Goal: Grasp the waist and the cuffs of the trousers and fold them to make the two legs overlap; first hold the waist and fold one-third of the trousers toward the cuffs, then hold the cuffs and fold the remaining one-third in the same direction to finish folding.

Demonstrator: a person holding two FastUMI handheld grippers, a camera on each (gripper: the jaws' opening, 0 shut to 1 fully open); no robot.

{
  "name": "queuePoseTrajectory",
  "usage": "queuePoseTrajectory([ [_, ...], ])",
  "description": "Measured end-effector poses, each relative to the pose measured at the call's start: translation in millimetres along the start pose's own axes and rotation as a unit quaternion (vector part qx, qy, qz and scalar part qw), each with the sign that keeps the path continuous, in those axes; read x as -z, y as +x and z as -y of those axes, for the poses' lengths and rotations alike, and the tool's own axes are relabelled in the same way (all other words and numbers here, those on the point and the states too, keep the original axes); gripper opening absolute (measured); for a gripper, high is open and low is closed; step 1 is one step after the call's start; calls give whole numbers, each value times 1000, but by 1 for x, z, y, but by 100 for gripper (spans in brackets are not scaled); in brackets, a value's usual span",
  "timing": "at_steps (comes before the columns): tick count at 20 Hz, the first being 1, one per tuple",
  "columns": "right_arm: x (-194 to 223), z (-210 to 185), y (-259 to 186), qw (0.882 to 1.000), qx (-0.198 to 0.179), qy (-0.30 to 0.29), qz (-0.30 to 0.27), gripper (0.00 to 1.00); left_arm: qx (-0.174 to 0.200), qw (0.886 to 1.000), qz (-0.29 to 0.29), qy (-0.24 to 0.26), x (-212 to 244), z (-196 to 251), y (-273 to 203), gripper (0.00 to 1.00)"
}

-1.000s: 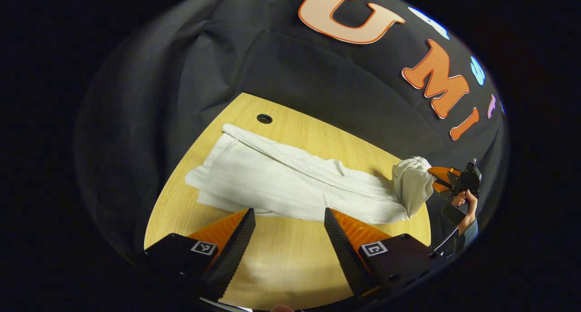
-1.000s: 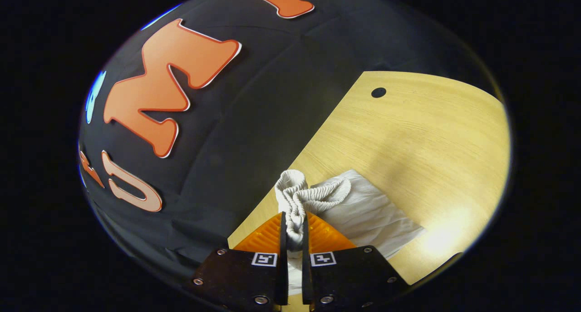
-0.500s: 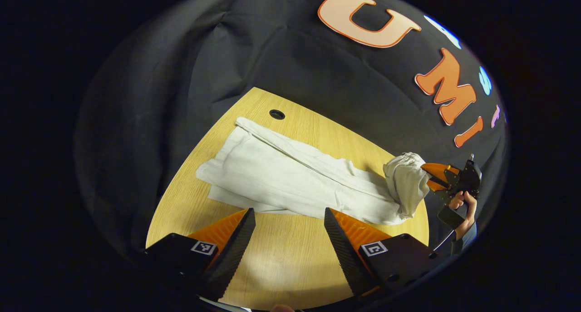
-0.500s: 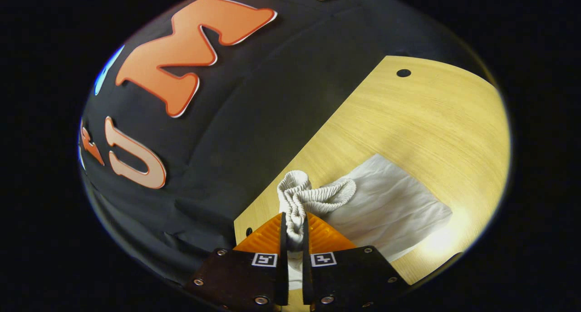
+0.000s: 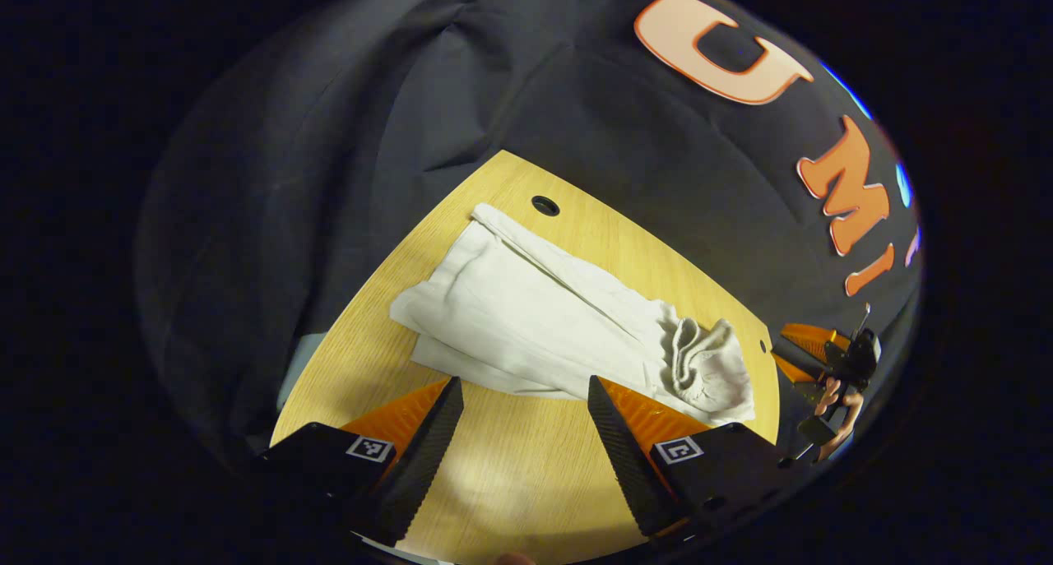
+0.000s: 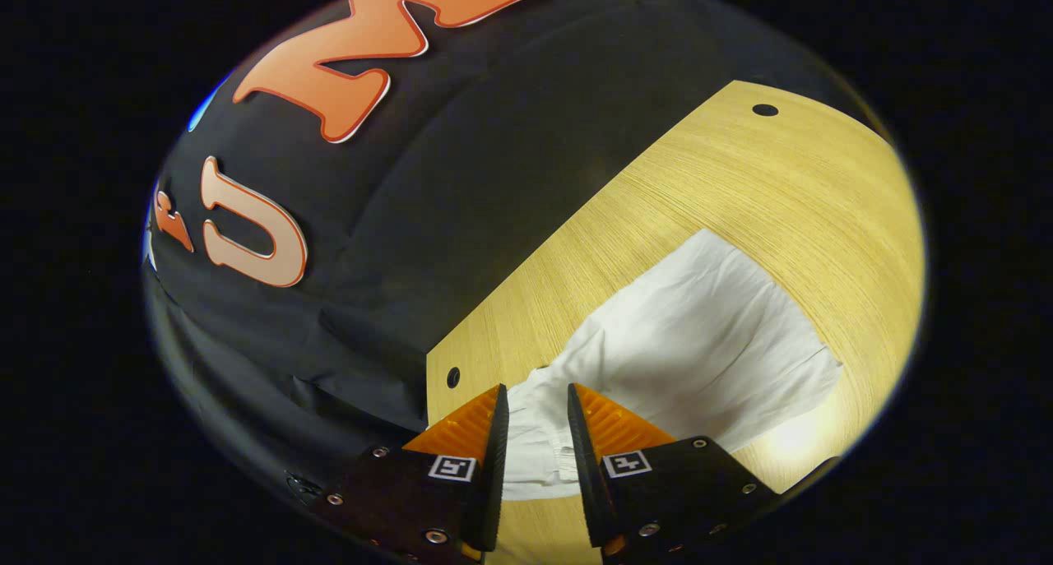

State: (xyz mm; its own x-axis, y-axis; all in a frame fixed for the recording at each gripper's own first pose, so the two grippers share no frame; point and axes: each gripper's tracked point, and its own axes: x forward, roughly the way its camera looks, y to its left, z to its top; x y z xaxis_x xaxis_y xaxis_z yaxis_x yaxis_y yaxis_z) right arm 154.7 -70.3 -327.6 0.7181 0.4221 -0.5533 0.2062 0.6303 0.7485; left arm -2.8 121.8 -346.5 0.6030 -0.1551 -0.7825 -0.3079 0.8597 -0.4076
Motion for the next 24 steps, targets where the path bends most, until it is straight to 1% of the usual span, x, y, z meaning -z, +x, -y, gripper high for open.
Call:
queuePoseTrajectory([
  [1,-6,2,-4,1000,3,-7,9,46,5,1000,-2,-23,-1,-3,5,99],
  [2,-13,5,-9,1000,6,-16,20,37,9,999,-5,-48,-1,-6,9,99],
  [3,-19,9,-14,999,10,-22,30,55,10,997,-8,-71,-3,-11,14,99],
  [5,-26,17,-24,999,16,-29,40,62,10,993,-9,-113,-4,-26,17,99],
  [8,-36,25,-36,997,29,-40,56,68,11,985,-17,-171,-3,-41,31,99],
  [9,-39,27,-39,997,31,-41,59,73,11,981,-20,-190,-2,-46,36,99],
  [10,-40,28,-43,997,29,-43,62,76,10,978,-26,-206,-1,-50,42,99],
  [11,-42,30,-46,996,32,-45,65,82,9,975,-30,-218,0,-52,48,99],
  [13,-46,33,-54,996,35,-46,73,88,9,972,-34,-232,4,-54,57,99],
  [16,-50,41,-63,995,42,-43,80,89,10,968,-41,-249,7,-51,70,100],
  [19,-55,47,-72,994,45,-40,87,90,19,963,-28,-266,1,-44,82,99],
  [22,-56,54,-79,994,49,-37,90,90,24,959,-19,-283,-7,-40,96,92],
  [23,-56,55,-82,994,50,-34,91,90,21,957,-18,-287,-7,-39,100,86],
  [24,-56,57,-83,994,49,-32,91,91,15,957,-18,-290,-7,-40,104,84],
])
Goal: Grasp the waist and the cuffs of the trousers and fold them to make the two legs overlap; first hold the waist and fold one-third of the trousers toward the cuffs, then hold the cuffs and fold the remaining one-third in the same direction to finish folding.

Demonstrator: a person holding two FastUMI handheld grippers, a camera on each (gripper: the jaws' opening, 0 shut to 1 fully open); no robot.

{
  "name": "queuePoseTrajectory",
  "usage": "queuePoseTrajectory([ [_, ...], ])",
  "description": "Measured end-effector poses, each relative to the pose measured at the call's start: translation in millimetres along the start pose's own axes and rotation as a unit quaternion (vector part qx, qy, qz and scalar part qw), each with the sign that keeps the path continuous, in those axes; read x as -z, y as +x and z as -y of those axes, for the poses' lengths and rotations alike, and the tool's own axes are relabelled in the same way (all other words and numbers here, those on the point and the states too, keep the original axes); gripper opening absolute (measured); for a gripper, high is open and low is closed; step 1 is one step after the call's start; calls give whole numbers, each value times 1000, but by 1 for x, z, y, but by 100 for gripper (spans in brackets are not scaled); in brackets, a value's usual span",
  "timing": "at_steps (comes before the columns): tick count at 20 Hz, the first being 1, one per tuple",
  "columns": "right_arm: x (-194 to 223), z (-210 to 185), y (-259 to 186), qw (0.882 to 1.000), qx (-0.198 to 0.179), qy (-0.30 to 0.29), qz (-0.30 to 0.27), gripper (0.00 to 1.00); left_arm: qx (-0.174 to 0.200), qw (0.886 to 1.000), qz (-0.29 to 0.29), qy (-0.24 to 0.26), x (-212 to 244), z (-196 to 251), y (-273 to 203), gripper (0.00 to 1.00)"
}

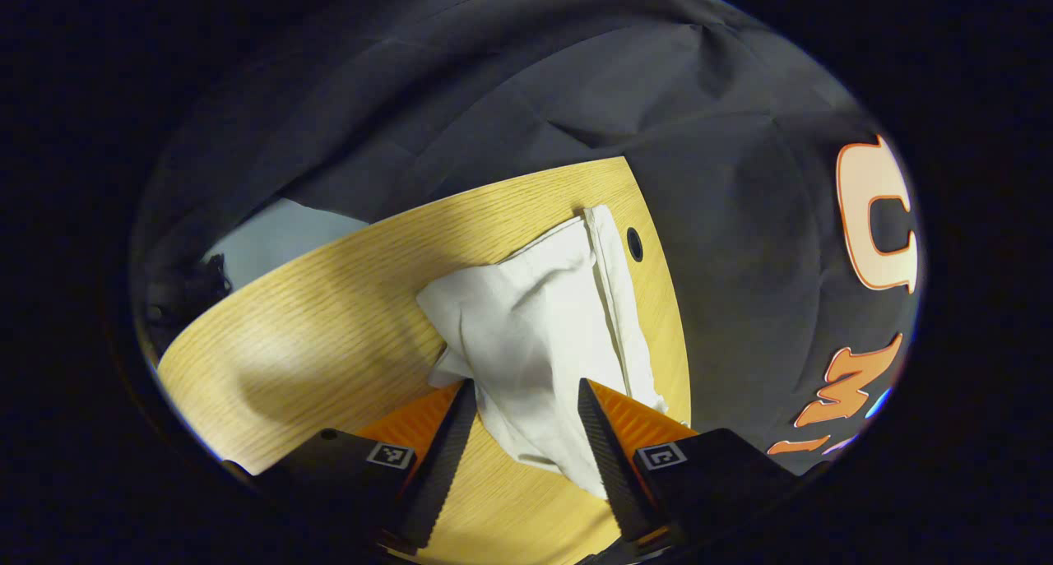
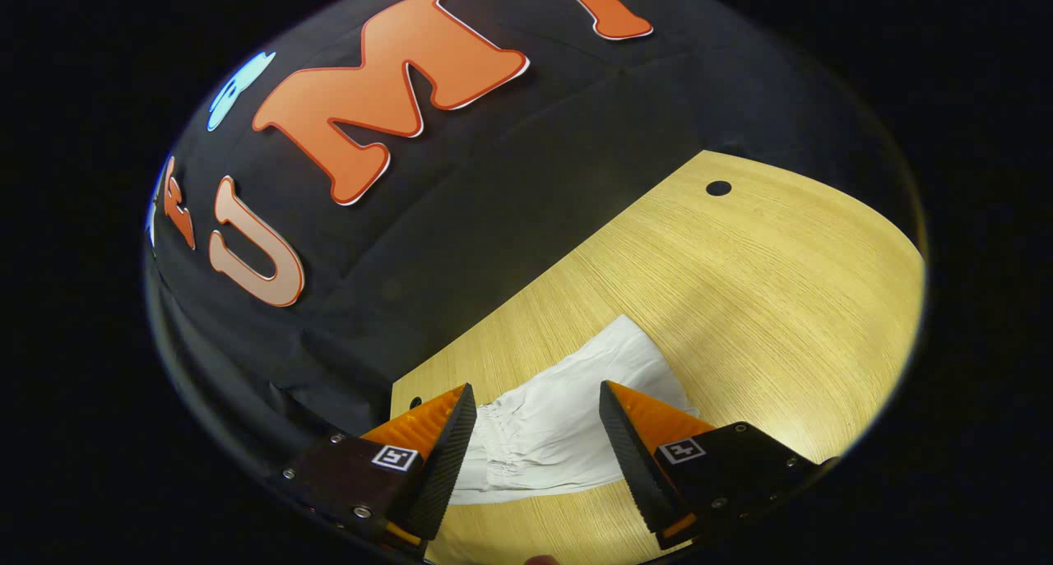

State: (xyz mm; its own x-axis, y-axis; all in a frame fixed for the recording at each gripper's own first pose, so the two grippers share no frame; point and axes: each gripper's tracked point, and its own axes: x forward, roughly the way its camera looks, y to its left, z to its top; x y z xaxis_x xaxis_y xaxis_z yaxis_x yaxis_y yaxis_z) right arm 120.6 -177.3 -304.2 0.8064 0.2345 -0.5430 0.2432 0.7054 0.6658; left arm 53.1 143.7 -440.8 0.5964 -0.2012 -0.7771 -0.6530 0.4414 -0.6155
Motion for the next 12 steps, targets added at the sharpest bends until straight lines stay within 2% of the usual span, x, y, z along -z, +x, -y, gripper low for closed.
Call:
queuePoseTrajectory([
  [1,1,4,-3,1000,3,2,0,91,-5,1000,2,0,0,0,3,72],
  [2,1,5,-6,1000,2,2,0,91,-13,1000,4,1,2,-3,8,66],
  [5,3,16,-15,1000,9,-4,1,91,-32,999,9,-3,3,-7,14,15],
  [6,4,20,-18,1000,12,-10,1,91,-34,999,11,0,4,-6,11,8],
  [8,5,28,-24,999,19,-26,2,92,-26,999,25,12,3,3,6,9],
  [9,5,30,-27,999,21,-34,2,93,-15,999,32,22,2,12,5,6],
  [12,3,36,-33,999,23,-39,4,95,13,997,52,60,-3,39,-16,6],
])
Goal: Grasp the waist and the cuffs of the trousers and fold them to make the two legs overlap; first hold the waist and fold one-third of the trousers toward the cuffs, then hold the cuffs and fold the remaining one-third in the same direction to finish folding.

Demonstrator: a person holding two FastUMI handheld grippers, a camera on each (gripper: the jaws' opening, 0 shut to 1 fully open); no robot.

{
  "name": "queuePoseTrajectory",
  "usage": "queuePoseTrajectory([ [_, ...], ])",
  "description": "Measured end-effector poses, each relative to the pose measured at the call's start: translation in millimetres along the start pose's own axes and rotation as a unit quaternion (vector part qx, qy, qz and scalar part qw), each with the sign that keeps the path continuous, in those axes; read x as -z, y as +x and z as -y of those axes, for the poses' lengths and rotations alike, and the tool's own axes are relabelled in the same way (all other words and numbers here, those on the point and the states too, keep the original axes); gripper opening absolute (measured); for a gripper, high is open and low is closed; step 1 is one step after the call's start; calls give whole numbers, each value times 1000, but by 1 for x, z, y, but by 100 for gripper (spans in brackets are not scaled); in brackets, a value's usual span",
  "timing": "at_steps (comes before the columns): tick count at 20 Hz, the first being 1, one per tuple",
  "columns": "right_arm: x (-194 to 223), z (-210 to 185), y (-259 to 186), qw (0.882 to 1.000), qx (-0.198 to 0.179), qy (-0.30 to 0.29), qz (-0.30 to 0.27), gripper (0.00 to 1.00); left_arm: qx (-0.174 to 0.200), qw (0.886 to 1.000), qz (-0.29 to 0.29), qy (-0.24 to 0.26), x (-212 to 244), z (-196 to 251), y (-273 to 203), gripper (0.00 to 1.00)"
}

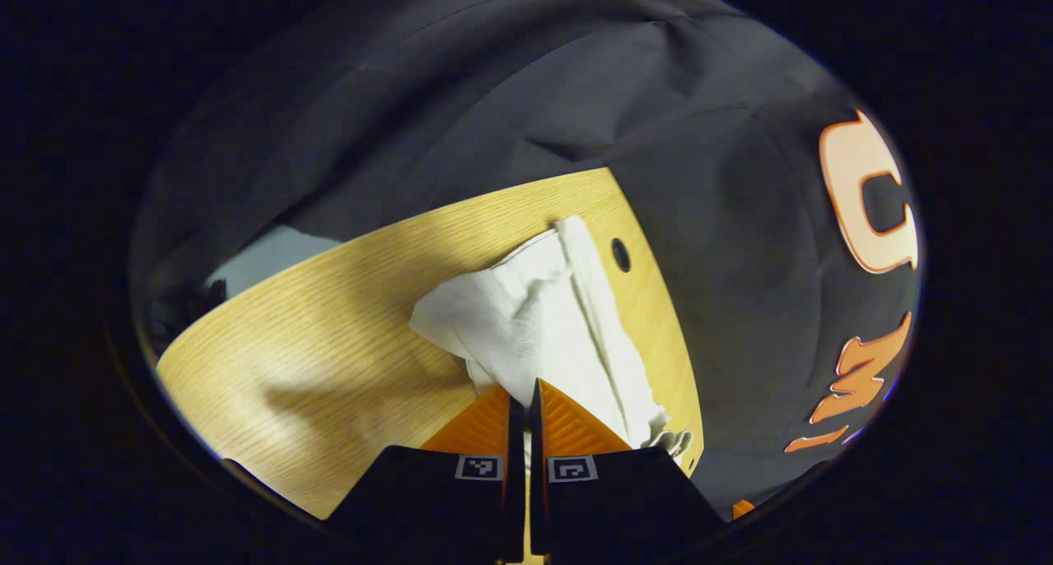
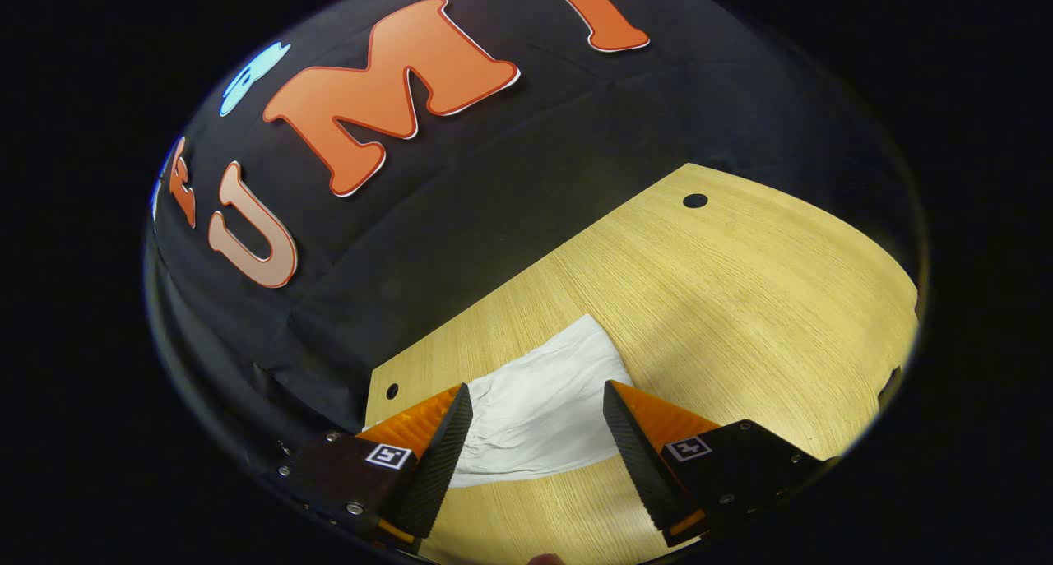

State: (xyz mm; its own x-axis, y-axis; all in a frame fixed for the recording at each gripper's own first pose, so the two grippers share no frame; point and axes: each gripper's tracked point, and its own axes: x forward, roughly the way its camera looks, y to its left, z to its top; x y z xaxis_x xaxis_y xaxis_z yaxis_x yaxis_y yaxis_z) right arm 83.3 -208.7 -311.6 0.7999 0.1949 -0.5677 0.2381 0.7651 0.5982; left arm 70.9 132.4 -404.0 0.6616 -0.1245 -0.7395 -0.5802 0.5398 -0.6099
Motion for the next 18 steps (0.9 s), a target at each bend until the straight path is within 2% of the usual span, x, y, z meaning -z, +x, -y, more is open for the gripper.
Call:
queuePoseTrajectory([
  [6,-4,12,-4,999,-14,-34,-9,97,32,998,36,32,-2,60,-35,6],
  [7,-7,15,-4,999,-14,-47,-7,89,37,998,43,42,-1,72,-40,6],
  [8,-10,19,-3,998,-14,-60,-6,98,42,997,48,50,0,82,-48,6],
  [13,-21,31,-5,995,-20,-99,-5,98,67,990,79,99,12,152,-72,6],
  [18,-29,45,-5,993,-25,-117,-5,98,95,983,92,128,31,207,-92,5],
])
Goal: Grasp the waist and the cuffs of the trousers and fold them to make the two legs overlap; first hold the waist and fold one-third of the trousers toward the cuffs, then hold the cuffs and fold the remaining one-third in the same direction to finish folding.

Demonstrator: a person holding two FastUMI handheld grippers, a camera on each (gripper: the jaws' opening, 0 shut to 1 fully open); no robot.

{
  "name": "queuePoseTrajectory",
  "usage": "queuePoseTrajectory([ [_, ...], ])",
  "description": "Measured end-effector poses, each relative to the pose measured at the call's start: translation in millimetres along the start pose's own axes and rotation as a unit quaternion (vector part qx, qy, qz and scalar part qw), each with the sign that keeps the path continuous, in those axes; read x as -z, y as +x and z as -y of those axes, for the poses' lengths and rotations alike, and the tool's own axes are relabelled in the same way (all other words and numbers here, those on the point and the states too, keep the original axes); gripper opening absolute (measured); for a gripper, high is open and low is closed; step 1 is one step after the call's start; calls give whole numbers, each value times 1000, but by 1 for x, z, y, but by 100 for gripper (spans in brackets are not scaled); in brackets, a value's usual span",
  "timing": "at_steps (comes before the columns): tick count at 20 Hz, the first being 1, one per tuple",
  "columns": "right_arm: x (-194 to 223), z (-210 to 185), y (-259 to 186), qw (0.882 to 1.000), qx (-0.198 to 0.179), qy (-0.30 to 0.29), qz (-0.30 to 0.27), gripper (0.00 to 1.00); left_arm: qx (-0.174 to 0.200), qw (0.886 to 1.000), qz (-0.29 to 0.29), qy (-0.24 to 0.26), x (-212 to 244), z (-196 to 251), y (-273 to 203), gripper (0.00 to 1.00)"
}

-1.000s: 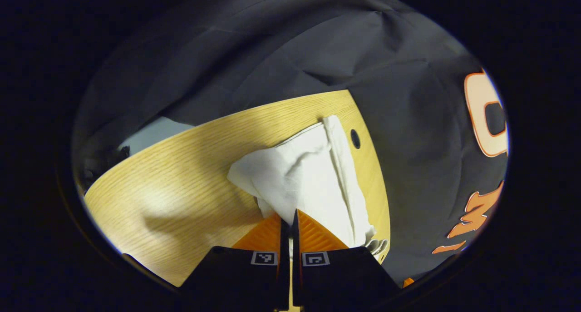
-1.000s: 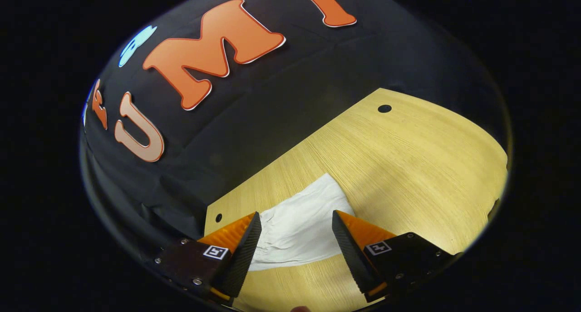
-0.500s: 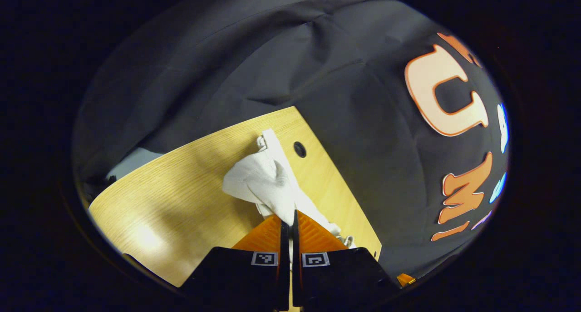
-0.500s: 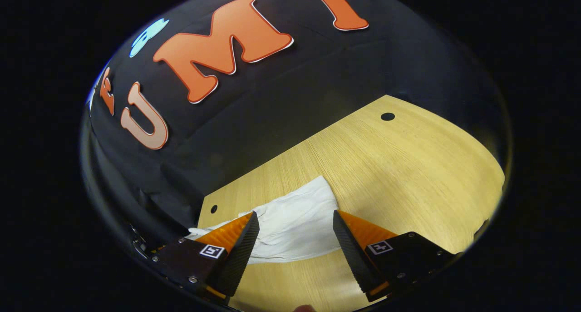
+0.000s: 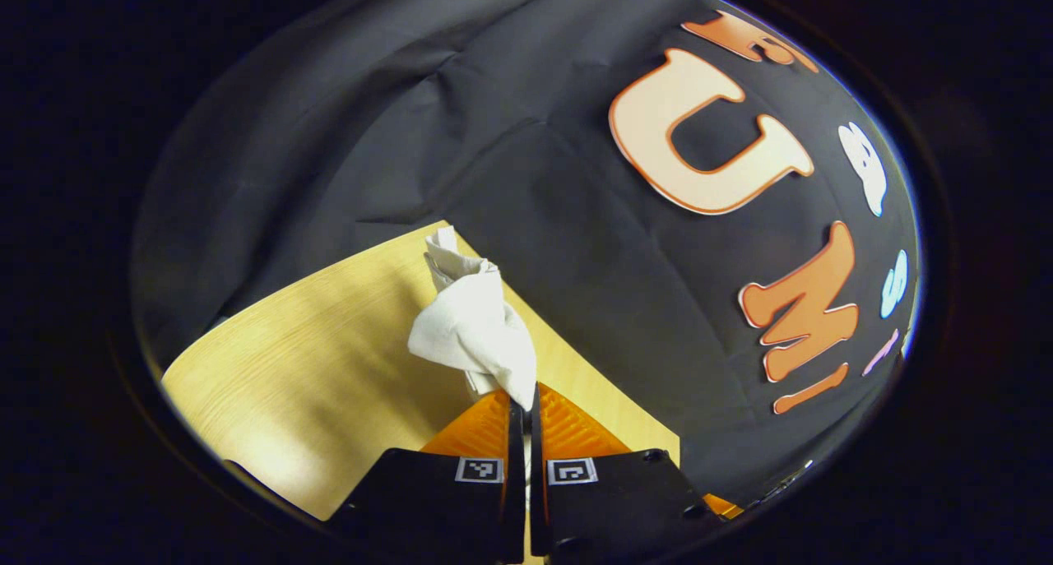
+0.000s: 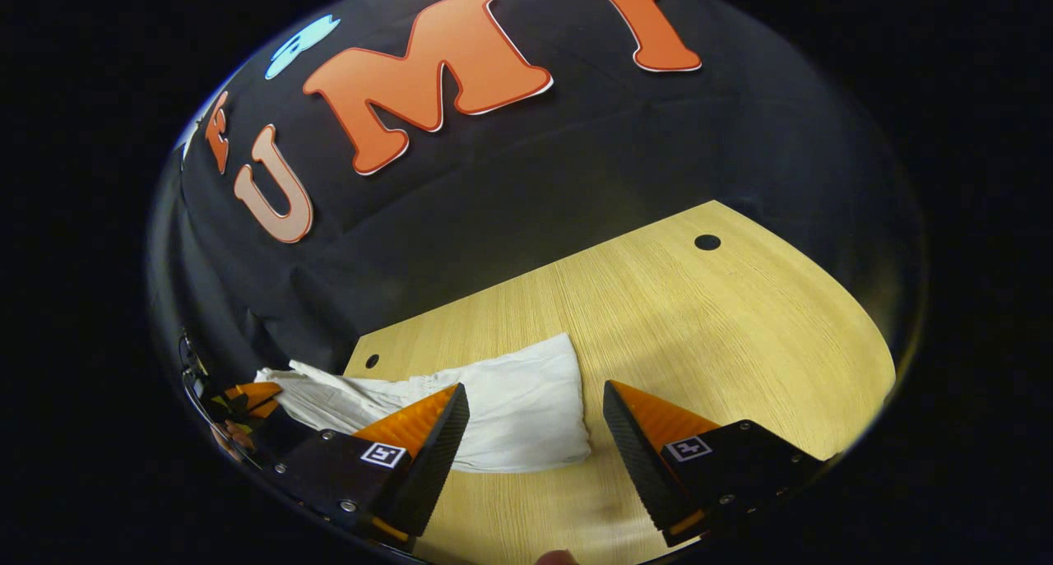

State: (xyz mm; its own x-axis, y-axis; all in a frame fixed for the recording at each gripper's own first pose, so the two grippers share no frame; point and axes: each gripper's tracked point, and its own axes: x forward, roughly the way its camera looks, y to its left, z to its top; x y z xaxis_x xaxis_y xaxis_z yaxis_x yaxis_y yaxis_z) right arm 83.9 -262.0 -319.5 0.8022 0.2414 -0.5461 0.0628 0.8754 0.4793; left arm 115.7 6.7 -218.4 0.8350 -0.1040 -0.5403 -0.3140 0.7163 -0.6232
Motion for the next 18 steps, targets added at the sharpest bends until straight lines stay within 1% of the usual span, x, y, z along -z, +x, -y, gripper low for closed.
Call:
queuePoseTrajectory([
  [3,5,10,0,1000,-3,2,-14,99,22,1000,0,13,5,44,-1,6],
  [8,-5,33,-9,1000,1,-2,-5,98,46,998,2,46,20,105,7,6],
  [11,-10,48,-13,1000,4,1,-1,98,56,997,-4,59,38,129,10,6],
  [12,-11,52,-14,1000,2,2,0,98,59,996,-7,65,45,138,14,5],
  [13,-11,56,-14,1000,4,2,-1,99,61,996,-10,70,52,147,16,6],
  [14,-11,61,-15,1000,2,3,-2,98,64,995,-14,74,60,155,19,5],
  [15,-11,63,-15,1000,3,4,-3,98,66,995,-18,75,67,161,21,6],
  [18,-10,76,-18,1000,-1,11,-9,98,73,993,-33,83,97,182,29,6],
])
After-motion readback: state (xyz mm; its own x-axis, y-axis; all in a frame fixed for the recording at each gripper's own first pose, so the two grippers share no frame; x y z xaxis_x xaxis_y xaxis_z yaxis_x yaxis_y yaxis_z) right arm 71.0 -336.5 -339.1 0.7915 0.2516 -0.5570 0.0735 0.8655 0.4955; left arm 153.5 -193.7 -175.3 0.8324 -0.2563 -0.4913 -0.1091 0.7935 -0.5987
